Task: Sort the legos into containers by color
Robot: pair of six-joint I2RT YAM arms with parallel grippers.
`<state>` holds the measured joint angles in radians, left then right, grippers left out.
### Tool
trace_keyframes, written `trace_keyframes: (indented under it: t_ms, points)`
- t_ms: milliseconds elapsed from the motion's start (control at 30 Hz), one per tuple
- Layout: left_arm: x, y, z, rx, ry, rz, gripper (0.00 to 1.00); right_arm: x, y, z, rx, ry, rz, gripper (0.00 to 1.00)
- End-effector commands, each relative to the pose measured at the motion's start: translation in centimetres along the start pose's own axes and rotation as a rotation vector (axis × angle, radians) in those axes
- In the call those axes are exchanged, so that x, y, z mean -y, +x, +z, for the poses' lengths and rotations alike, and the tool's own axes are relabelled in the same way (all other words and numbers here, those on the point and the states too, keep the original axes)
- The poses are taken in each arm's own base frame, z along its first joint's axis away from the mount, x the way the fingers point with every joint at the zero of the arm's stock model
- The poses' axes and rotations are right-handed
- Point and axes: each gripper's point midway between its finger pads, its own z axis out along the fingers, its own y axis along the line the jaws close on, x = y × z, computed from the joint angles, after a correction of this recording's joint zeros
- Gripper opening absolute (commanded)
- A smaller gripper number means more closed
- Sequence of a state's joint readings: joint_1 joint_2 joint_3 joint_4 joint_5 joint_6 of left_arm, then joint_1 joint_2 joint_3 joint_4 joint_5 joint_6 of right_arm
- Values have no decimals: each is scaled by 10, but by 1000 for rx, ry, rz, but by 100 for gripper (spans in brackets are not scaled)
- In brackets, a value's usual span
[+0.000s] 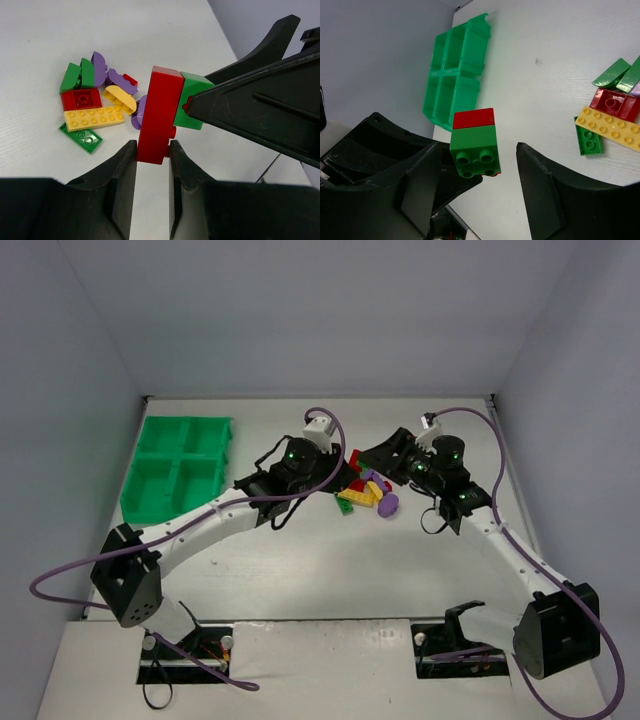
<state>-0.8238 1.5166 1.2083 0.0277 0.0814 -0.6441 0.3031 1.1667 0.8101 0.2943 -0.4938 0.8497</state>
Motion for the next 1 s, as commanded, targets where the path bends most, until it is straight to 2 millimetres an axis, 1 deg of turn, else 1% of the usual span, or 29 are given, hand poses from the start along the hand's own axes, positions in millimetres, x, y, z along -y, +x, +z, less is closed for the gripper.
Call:
trace_keyframes:
  t_ms: [0, 67, 233, 267, 333, 367, 433, 467, 533, 567, 667, 767, 833, 867, 967]
  points:
    - [34, -44, -9, 116, 91, -15, 0, -32, -25, 0, 77, -94, -75, 57]
    - [34, -44, -7, 115, 88, -17, 0, -32, -23, 0, 74, -94, -78, 57]
    - [36, -46, -5, 111, 93, -16, 0, -29, -21, 0, 71, -84, -90, 47]
    - [37, -46, -5, 110, 94, -16, 0, -29, -21, -1, 73, -84, -93, 42]
    - [36, -46, -5, 109, 91, -16, 0, -28, -22, -2, 78, -78, -103, 35]
    - [37, -46, -5, 109, 93, -16, 0, -28, -22, -2, 80, -77, -107, 29]
    - [36, -45, -5, 104, 92, -16, 0, -27, -23, -3, 83, -68, -122, 24]
    - [36, -44, -5, 101, 94, -16, 0, -28, -24, -4, 87, -67, -127, 17]
    - [35, -42, -4, 95, 90, -16, 0, -26, -24, -5, 87, -59, -138, 10]
    - [35, -42, -4, 95, 90, -21, 0, -25, -24, -5, 86, -54, -141, 1]
    - [29, -39, -2, 90, 64, -39, 0, -25, -24, -7, 87, -51, -148, 0]
    - [15, -33, 5, 86, -2, -72, 0, -26, -23, -9, 83, -47, -152, 0]
    - [2, -34, 8, 103, -63, -119, 0, -25, -22, -11, 78, -39, -147, 0]
    - [-6, -30, 10, 100, -86, -137, 0, -24, -21, -12, 76, -34, -146, 0]
    - [-19, -34, 12, 132, -117, -201, 0, -20, -17, -15, 71, -21, -144, 0]
